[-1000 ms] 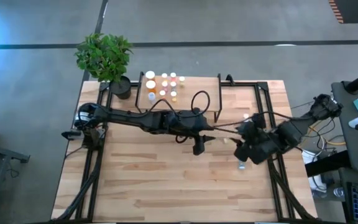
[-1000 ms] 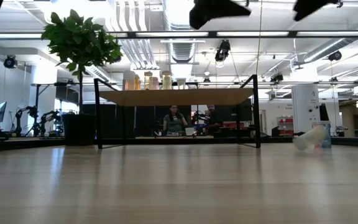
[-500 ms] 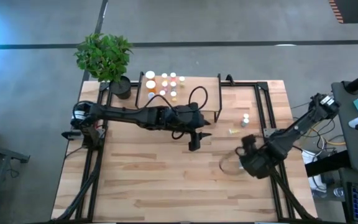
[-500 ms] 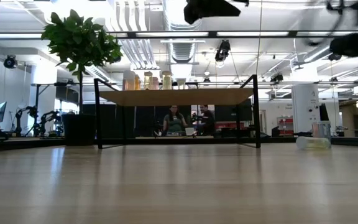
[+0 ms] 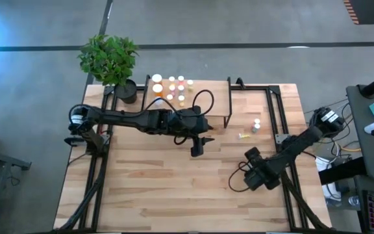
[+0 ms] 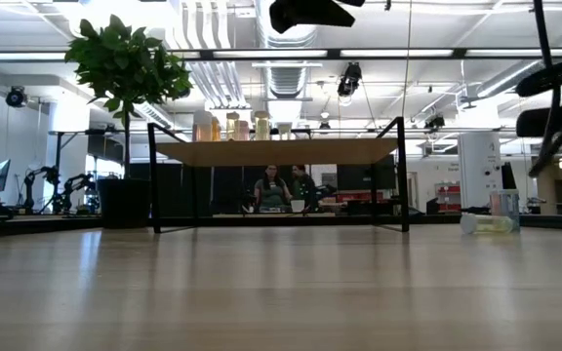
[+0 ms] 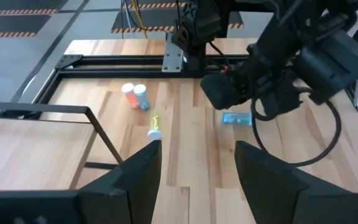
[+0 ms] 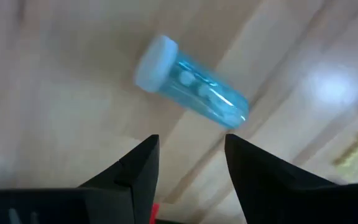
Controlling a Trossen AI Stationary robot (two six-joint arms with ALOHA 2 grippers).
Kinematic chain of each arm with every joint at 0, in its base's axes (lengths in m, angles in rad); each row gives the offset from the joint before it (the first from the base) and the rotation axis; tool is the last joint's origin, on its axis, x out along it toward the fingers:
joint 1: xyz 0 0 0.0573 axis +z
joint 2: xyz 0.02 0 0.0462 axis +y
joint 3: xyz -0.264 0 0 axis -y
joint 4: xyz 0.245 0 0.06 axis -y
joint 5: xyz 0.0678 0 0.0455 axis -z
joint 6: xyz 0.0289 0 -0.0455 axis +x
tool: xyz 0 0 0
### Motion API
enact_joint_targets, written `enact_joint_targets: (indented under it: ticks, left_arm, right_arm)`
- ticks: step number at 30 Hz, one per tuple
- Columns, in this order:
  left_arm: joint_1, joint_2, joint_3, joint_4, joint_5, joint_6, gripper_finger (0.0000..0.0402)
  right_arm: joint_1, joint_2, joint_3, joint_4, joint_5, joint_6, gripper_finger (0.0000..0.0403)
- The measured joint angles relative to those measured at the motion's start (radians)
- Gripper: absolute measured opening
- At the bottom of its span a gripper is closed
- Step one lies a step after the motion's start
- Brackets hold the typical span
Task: Pick and place medicine bottles onto shelf by color
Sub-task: Put the blue pill bottle on the shelf
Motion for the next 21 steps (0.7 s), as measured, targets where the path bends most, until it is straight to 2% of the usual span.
enact_joint_targets:
  ticks: [3, 9, 16, 21]
  left_arm:
    - [0.000, 0.000, -0.005, 0.000, 0.000, 0.000, 0.0187]
    - [0.000, -0.006, -0.004, -0.009, 0.000, 0.000, 0.0187]
    - [0.000, -0.019, -0.002, -0.073, 0.000, 0.000, 0.0187]
    - [0.000, -0.023, -0.002, -0.150, -0.001, 0.000, 0.0187]
  right_arm:
    - [0.000, 0.048, 0.038, -0.001, -0.001, -0.035, 0.0171]
    - [-0.017, 0.114, 0.114, 0.003, -0.003, -0.273, 0.0171]
    - [-0.062, 0.156, 0.047, 0.007, -0.054, -0.418, 0.0167]
    - [-0.092, 0.168, 0.014, 0.031, -0.045, -0.436, 0.0141]
